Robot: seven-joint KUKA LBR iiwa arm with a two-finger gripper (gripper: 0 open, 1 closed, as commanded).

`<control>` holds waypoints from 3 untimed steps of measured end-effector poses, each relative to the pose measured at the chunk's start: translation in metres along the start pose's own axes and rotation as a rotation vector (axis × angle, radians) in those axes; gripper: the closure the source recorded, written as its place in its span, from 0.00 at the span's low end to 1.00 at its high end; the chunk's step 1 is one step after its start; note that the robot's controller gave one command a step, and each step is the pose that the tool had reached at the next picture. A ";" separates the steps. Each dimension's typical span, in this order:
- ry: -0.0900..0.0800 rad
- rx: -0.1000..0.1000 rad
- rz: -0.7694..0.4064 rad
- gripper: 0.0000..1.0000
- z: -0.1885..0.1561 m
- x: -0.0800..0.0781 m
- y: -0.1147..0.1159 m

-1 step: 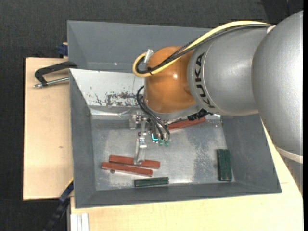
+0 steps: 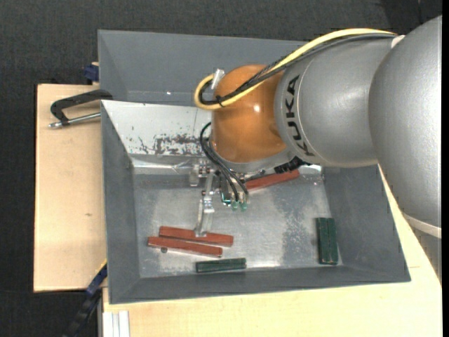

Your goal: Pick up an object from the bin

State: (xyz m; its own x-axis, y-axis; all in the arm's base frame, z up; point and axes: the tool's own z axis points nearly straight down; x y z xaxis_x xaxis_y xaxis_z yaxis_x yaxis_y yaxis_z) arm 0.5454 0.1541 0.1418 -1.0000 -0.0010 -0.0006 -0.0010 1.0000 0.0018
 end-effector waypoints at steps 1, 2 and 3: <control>0.001 0.000 -0.036 1.00 0.065 0.038 0.023; 0.001 0.000 -0.036 1.00 0.065 0.038 0.023; -0.006 -0.002 -0.032 1.00 -0.101 0.038 0.016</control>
Offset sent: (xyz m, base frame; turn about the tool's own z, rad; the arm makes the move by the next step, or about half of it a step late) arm 0.0000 0.0000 0.0000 0.0000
